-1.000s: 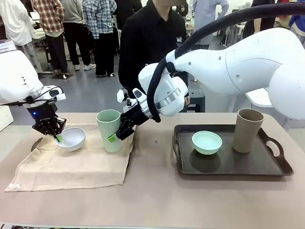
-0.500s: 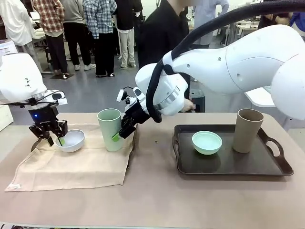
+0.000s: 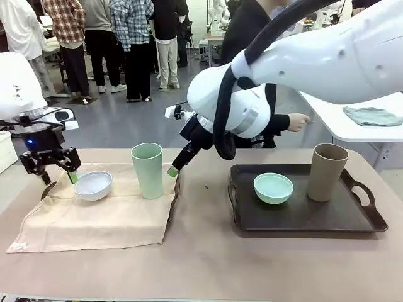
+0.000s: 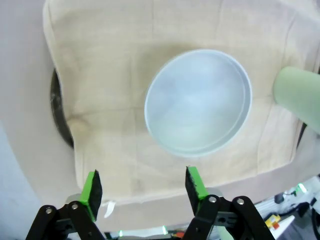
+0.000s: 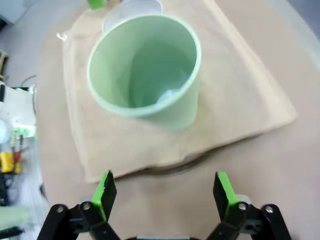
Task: Set up a tray with a mat and arrange the tableware.
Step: Place the Picnic Bowl and Reusable plastic cup back onto the Handle tray in front of the human's position.
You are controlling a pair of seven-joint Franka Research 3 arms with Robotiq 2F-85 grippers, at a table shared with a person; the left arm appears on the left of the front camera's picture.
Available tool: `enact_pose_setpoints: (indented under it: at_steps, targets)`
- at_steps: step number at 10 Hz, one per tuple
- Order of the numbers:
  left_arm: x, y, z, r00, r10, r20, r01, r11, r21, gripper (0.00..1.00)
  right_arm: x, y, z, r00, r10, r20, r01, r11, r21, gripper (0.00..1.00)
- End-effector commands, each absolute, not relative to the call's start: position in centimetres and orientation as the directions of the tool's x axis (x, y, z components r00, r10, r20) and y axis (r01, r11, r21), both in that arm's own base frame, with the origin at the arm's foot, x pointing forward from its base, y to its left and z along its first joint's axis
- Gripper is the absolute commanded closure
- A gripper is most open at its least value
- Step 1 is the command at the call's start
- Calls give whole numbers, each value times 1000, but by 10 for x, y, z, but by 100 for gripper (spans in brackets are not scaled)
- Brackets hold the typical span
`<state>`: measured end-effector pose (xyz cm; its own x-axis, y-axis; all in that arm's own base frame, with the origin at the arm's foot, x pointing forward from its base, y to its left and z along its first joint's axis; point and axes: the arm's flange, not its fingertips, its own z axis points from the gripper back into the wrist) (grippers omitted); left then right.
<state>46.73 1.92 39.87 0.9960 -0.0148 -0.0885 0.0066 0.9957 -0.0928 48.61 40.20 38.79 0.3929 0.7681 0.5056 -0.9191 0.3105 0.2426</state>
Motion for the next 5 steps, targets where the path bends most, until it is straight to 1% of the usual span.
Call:
enact_pose_setpoints:
  at_steps: [1, 2, 3, 4, 5]
  targets:
    - [447, 19, 424, 995, -65, -77, 61, 997, -44, 6, 454, 392, 428, 560, 745, 362, -825, 462, 325, 0]
    - [437, 12, 444, 991, -110, -79, 108, 994, -29, 6, 441, 391, 459, 652, 704, 282, -755, 566, 331, 0]
    - [426, 2, 467, 980, -178, -88, 178, 984, -6, 6, 425, 394, 497, 714, 674, 190, -695, 649, 309, 0]
    - [421, -9, 487, 963, -248, -109, 248, 969, -14, 6, 417, 391, 530, 777, 622, 99, -620, 729, 291, 0]
    - [416, -19, 506, 949, -294, -117, 296, 955, 1, 6, 406, 393, 560, 823, 567, 42, -559, 794, 237, 0]
